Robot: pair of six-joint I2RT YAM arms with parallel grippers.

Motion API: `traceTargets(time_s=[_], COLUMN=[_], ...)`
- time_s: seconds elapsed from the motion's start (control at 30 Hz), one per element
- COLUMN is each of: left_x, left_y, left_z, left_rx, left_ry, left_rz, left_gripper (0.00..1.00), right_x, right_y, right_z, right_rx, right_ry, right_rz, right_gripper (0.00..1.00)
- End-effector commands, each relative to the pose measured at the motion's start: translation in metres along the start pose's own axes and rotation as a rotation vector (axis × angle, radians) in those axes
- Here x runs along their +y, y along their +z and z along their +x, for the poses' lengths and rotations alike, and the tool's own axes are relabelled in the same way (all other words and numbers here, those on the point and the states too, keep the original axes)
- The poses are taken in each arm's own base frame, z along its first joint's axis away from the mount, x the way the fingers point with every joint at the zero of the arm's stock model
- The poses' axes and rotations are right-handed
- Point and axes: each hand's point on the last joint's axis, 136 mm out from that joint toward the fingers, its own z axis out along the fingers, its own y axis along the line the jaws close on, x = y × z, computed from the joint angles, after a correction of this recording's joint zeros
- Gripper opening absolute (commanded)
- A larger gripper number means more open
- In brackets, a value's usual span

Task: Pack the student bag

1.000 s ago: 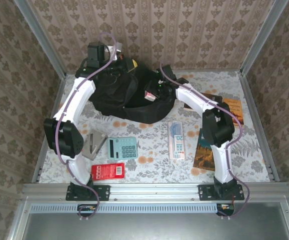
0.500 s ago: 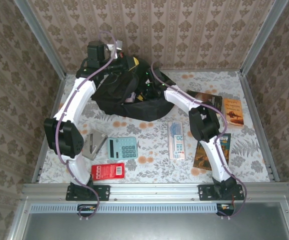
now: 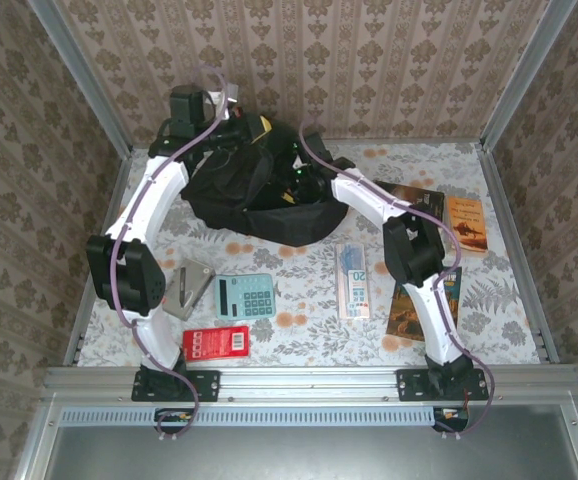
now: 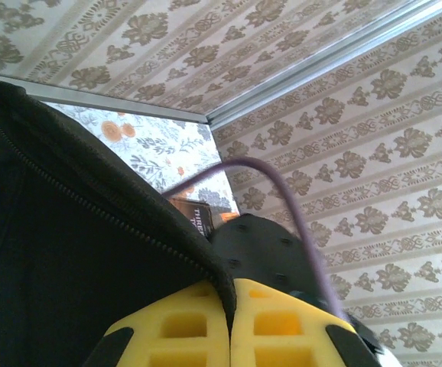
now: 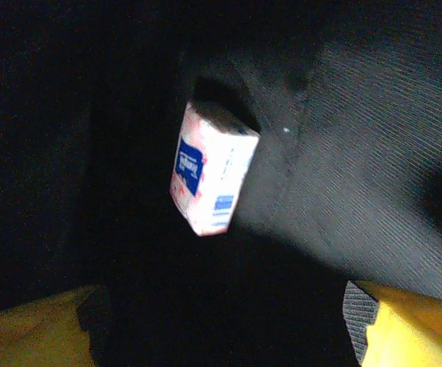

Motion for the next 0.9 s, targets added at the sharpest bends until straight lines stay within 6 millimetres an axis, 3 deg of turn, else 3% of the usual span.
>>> traceTargets(time_s=[0.0, 0.17, 0.33, 0.6, 0.77, 0.87], left_x=[0.001, 0.016, 0.029, 0.041, 0.047, 0.050], left_y=[-0.008, -0.006, -0.008, -0.027, -0.029, -0.028], left_z=[-0.013, -0.015, -0.014, -0.005, -0.003, -0.002], left_rx=[-0.049, -0.057, -0.069, -0.106, -0.122, -0.121], left_ry=[0.040, 0.013, -0.012, 0.029, 0.033, 0.020], left_rz=[-0.006, -0.031, -0.069, -0.165, -0.187, -0.178], left_gripper=[0.00, 0.00, 0.00, 0.00, 0.00, 0.00], right_x=[0.028, 0.025, -0.005, -0.116, -0.181, -0.206], right_y=[-0.062, -0.114, -0.156, -0.200, -0.206, -0.198], right_z=[-0.006, 0.000, 0.019, 0.087, 0.123, 0.136], right_rx=[-0.086, -0.161, -0.206, -0.074, 0.019, 0.070], right_ry=[-0.195, -0.327, -0.402, -0.391, -0.344, -0.319], right_rz=[0.009, 0.080, 0.211, 0.530, 0.684, 0.736], right_gripper=[0.82, 0.83, 0.82, 0.85, 0.99, 1.00])
